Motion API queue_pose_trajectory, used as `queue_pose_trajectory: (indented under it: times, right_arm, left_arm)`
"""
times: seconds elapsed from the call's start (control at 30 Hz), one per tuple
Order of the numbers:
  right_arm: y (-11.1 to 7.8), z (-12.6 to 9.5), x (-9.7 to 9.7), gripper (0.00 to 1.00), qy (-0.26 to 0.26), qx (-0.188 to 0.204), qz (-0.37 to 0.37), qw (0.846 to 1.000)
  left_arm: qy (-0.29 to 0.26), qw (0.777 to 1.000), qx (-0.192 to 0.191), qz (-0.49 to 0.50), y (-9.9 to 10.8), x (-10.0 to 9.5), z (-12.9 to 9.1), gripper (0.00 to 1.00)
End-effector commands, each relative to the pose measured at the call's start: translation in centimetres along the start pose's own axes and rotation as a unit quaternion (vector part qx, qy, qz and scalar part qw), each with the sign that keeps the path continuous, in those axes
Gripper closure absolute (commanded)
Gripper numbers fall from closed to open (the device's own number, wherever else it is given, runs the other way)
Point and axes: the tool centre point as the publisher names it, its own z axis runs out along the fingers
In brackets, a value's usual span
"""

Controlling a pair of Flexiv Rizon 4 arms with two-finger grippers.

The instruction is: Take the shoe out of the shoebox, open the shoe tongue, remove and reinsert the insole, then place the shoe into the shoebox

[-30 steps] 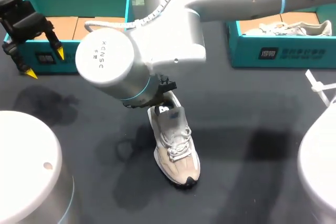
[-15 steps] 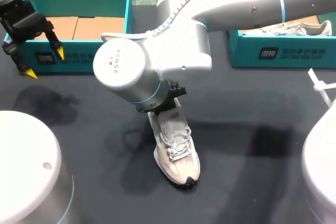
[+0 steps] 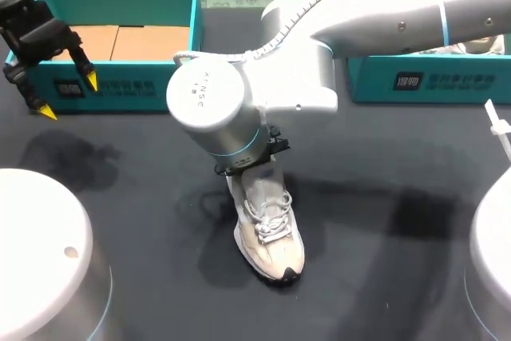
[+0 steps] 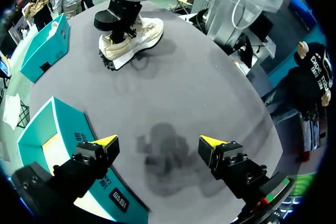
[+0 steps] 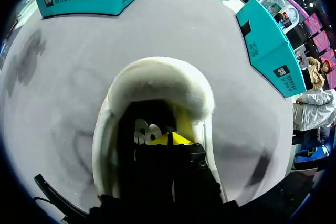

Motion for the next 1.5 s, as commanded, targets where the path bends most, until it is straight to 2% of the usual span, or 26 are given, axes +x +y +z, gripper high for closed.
queue_pose_trajectory:
  times: [0.03,0.13,0.23,0.3,0.4,0.53,0.67,0.8,0.97,1.07,1.23,1.33,1.5]
  right_arm:
    - [-0.3,-1.6,-0.4,1.00,-0.008,-0.023,-0.005,1.000]
    - [-0.1,-1.9,-0.2,1.00,-0.006,-0.025,-0.008,1.000]
    - [-0.1,-0.9,0.4,1.00,0.016,0.001,-0.010,1.000]
    - [-0.3,0.4,1.1,1.00,0.050,0.028,-0.013,0.998]
    - [-0.8,2.0,1.8,1.00,0.073,0.055,-0.014,0.996]
    - [-1.2,2.6,1.8,1.00,0.075,0.075,-0.007,0.994]
    - [-1.1,0.5,1.1,1.00,0.060,0.055,-0.005,0.997]
    - [0.2,-1.4,1.4,1.00,0.058,0.024,-0.023,0.998]
    - [1.1,-0.5,2.3,1.00,0.069,0.029,-0.038,0.996]
    - [0.5,0.6,2.4,1.00,0.085,0.043,-0.034,0.995]
    - [-1.7,1.6,2.2,1.00,0.099,0.069,-0.010,0.993]
    - [-2.7,1.1,2.1,1.00,0.098,0.073,0.000,0.992]
    - [-2.7,-2.0,1.0,1.00,0.075,0.066,0.005,0.995]
  left_arm:
    - [0.000,1.000,-0.002,0.000,0.0,0.1,0.0,0.00]
    - [0.000,1.000,-0.002,0.000,0.0,0.1,0.0,0.00]
    - [0.000,1.000,-0.002,0.000,0.0,0.1,0.0,0.00]
    - [0.000,1.000,-0.002,0.000,0.0,0.1,0.0,0.00]
    - [0.000,1.000,-0.002,0.000,0.0,0.1,0.0,0.00]
    - [0.000,1.000,-0.002,0.000,0.0,0.1,0.0,0.00]
    - [0.000,1.000,-0.002,0.000,0.0,0.1,0.0,0.00]
    - [0.000,1.000,-0.002,0.000,0.0,0.1,0.0,0.00]
    - [0.000,1.000,-0.002,0.000,0.0,0.1,0.0,0.00]
    - [0.000,1.000,-0.002,0.000,0.0,0.1,0.0,0.00]
    - [0.000,1.000,-0.002,0.000,0.0,0.1,0.0,0.00]
    - [0.000,1.000,-0.002,0.000,0.0,0.1,0.0,0.00]
    - [0.000,1.000,-0.002,0.000,0.0,0.1,0.0,0.00]
